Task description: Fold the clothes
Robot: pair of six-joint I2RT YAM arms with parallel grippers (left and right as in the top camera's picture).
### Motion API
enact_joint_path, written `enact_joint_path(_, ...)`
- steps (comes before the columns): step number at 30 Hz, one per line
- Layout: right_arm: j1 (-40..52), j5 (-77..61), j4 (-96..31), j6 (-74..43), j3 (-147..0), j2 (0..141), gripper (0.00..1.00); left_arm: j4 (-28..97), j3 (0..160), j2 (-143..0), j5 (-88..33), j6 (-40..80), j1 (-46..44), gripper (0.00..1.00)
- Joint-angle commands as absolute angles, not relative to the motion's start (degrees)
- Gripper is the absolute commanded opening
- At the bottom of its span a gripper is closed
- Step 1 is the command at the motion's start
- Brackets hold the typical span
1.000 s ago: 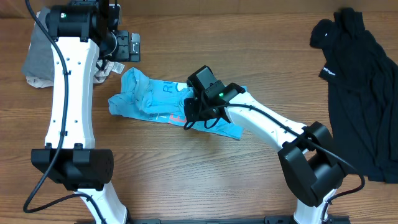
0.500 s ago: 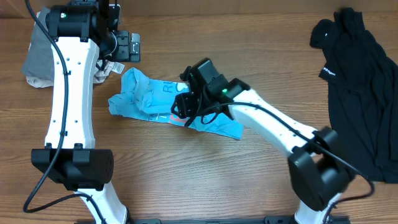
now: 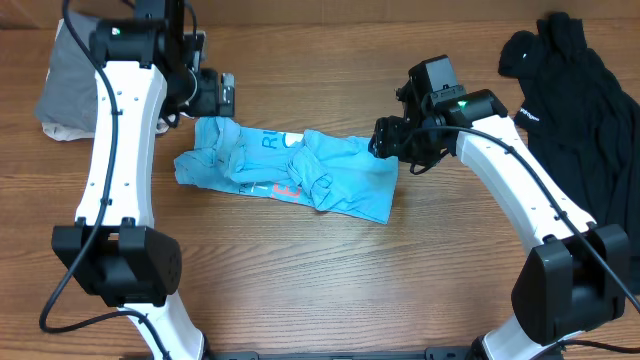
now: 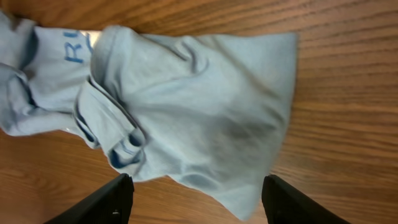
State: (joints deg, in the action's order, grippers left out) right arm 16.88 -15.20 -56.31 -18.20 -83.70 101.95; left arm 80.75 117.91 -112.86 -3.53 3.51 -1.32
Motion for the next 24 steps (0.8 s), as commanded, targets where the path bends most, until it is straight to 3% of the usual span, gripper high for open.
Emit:
enact_joint_path(1,16.91,-13.67,-56.42,-16.23,-84.99,100.77,0.71,77.69,110.15,-113.16,-6.94,1.26,1.93,1.0)
enact_joint_path(12,16.91,-13.5,-57.98,-16.23,-84.99,100.77,0.72,55.75,88.29,-113.16,-10.57,-10.96,7.92,1.0)
enact_joint_path(24,16.91,-11.35,-61.39,-16.23,-84.99,100.77,0.73,35.11,74.08,-113.16,-10.55,-12.05,8.27,0.97)
